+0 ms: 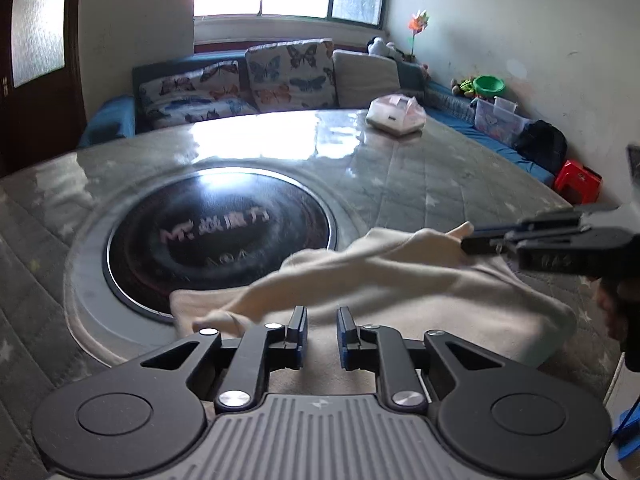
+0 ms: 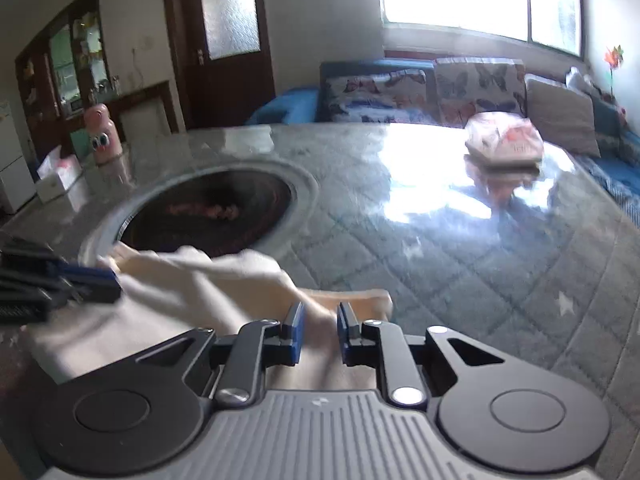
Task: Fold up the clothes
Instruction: 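Lift the hem with both grippers and fold it over toward the collar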
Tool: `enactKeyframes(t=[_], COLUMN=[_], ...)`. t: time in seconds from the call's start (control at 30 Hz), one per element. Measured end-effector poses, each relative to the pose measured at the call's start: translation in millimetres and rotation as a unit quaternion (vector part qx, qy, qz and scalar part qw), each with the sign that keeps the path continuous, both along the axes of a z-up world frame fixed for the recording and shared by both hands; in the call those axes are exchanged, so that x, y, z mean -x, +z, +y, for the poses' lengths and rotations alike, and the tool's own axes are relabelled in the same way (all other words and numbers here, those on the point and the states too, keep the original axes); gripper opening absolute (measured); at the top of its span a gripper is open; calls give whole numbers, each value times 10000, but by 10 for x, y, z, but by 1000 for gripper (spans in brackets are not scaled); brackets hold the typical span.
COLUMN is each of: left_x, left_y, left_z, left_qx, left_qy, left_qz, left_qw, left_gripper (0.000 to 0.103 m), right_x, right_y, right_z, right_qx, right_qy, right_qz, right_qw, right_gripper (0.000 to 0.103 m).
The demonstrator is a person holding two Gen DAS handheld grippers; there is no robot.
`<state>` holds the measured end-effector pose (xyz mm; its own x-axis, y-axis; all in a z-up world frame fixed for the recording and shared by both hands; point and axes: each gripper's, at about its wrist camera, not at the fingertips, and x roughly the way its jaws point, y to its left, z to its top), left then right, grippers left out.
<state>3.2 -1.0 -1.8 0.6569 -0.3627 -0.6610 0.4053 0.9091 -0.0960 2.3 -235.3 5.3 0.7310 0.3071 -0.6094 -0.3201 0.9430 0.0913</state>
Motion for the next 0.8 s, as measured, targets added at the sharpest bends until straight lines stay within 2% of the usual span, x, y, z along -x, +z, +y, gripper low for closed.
enactKeyframes(t=[0.17,0.3,0.43,0.63,0.8], left_x=[-141,-261,-321,-292,-369], left_y=[-25,-55,-74,-40,-66], left_z=[-48,-59,-32,-34,-47], left_qx=[29,27,85,122,89], left_qy=[89,207,326,343,428], left_qz=[88,142,161,107,146], left_qw=[9999,9997,9993,9993,9989], left_gripper=[17,18,23,28,28], right_x=[-108,-253,-278,-118,-232], right_y=[-8,-122,-126,18,-123], right_z=[241,338,280,391,520], right_qx=[27,217,98,124,240], right_qy=[383,316,196,548,559], right_qz=[-54,41,95,-104,94], right_qw=[9992,9993,9997,9984,9981], right_gripper=[13,13,11,12,11])
